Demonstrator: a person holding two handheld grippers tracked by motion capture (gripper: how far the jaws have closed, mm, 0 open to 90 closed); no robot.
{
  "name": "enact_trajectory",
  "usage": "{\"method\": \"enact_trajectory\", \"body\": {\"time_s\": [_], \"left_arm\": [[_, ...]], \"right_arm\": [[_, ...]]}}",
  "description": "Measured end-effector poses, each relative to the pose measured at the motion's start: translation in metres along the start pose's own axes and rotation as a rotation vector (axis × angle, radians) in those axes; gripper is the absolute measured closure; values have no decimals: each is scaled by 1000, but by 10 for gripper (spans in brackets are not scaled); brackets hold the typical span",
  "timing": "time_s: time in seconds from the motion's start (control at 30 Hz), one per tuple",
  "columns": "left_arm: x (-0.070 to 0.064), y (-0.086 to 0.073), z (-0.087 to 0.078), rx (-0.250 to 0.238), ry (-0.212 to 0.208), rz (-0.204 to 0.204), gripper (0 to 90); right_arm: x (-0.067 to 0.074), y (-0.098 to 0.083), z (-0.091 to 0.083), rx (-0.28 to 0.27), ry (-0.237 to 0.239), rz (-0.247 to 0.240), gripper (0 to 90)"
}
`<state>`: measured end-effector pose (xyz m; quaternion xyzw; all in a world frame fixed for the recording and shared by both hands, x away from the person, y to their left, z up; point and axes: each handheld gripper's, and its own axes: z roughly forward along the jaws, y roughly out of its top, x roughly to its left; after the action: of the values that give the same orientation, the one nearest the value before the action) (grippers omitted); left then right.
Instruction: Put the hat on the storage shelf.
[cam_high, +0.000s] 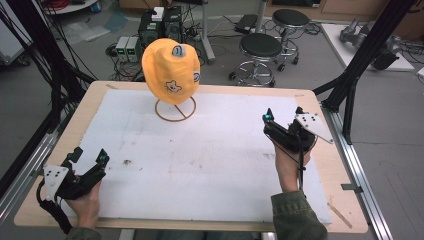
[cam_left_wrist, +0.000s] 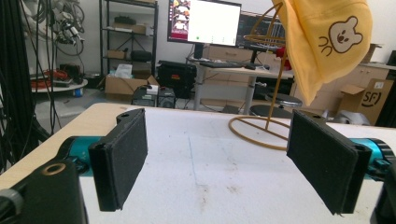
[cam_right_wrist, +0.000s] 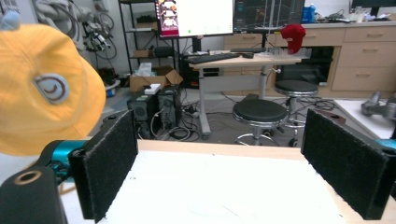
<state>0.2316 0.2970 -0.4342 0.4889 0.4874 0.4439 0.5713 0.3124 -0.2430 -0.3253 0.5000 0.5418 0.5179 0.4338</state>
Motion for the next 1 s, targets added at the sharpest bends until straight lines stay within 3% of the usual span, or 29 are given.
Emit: {"method": "enact_trajectory", "body": {"time_s": [0.2,0.33,0.53,0.77,0.9,1.0], "left_arm": [[-1,0,-1,1,-2,1,208],[-1,0,-2,-1,-1,-4,208],[-1,1,-2,-2,-1,-3,208],[-2,0,-2,0,-4,-1,208],[-2,0,-2,2,-5,0,208],[-3,0,-2,3,-6,0,208]], "right_arm": [[1,2,-12,-19,-8,-29,98],[0,3,-19,13,-5,-41,98],[-10,-4,-31,-5,-17,-44,98],[-28,-22,-45,-4,-48,0,98],[-36,-47,-53,30,-78,13,98],[-38,-54,-55,46,-82,23,98]]}}
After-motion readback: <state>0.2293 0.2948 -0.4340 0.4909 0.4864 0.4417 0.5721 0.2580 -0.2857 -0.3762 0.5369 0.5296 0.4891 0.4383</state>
